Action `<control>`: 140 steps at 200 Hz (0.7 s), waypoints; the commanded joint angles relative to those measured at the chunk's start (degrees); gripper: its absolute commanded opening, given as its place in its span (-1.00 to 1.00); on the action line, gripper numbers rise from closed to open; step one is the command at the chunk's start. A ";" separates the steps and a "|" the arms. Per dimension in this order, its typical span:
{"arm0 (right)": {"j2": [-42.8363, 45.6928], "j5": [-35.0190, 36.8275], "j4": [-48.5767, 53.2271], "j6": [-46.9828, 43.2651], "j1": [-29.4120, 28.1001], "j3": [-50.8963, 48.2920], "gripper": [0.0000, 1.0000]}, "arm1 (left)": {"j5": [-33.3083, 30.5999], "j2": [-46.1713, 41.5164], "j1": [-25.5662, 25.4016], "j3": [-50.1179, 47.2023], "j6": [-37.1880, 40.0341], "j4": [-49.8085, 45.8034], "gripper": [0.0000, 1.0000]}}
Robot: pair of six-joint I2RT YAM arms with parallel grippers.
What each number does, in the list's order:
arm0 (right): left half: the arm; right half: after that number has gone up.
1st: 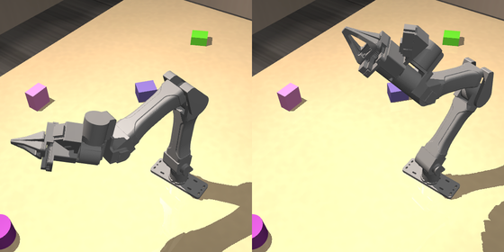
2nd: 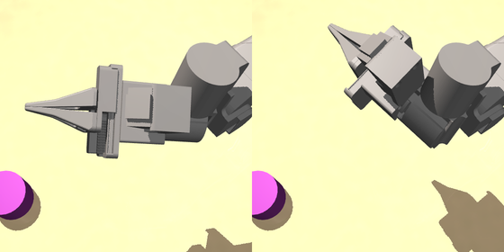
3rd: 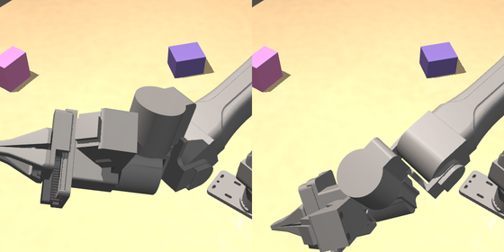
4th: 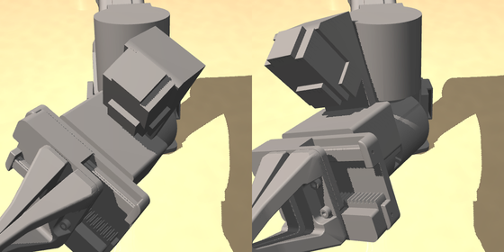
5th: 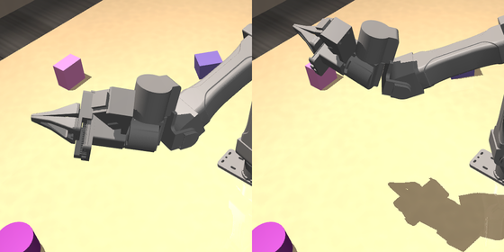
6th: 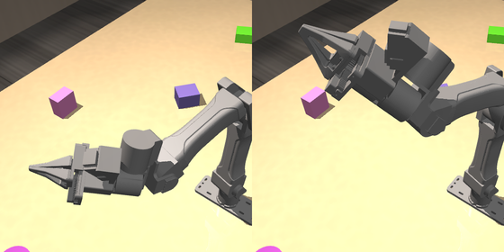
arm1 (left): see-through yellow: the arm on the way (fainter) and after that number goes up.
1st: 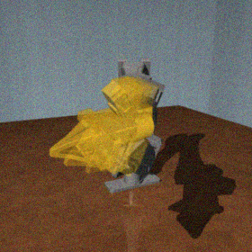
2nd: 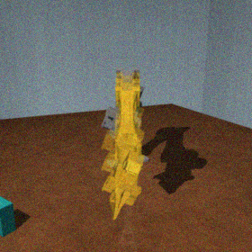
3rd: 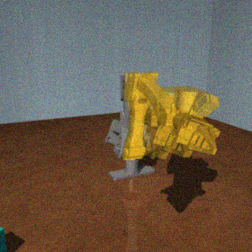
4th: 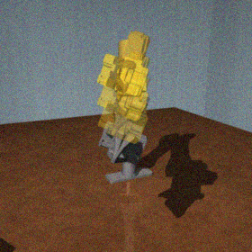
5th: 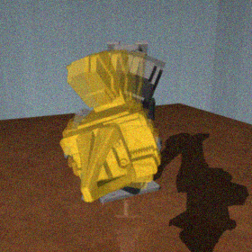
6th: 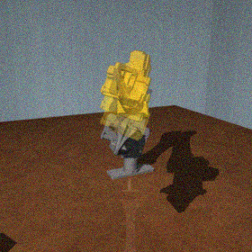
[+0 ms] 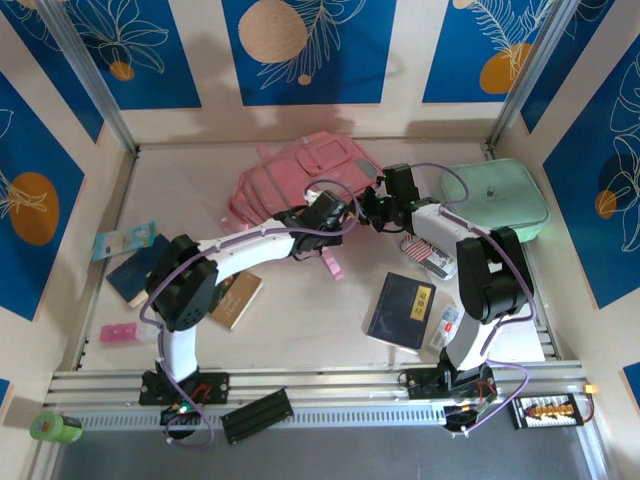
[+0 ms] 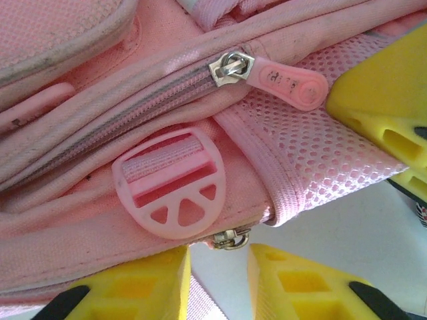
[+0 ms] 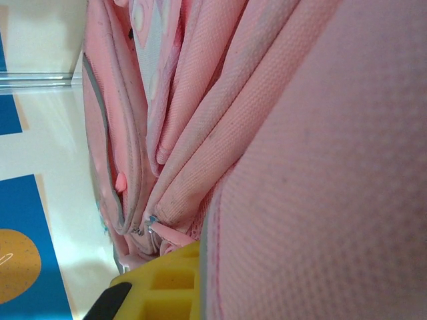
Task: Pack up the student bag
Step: Unzip the student bag at the top-center of the table.
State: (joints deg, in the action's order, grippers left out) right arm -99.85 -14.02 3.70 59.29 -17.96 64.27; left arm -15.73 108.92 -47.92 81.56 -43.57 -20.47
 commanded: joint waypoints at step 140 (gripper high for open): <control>3.74 -4.55 2.11 -2.10 -0.69 3.52 -0.97 | -6.63 4.88 -0.14 6.66 5.31 -3.95 -0.76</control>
State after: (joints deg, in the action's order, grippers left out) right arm -99.85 -13.74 5.19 58.57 -17.89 65.25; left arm -19.66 113.89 -47.99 87.18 -39.16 -24.25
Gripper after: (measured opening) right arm 0.069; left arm 0.138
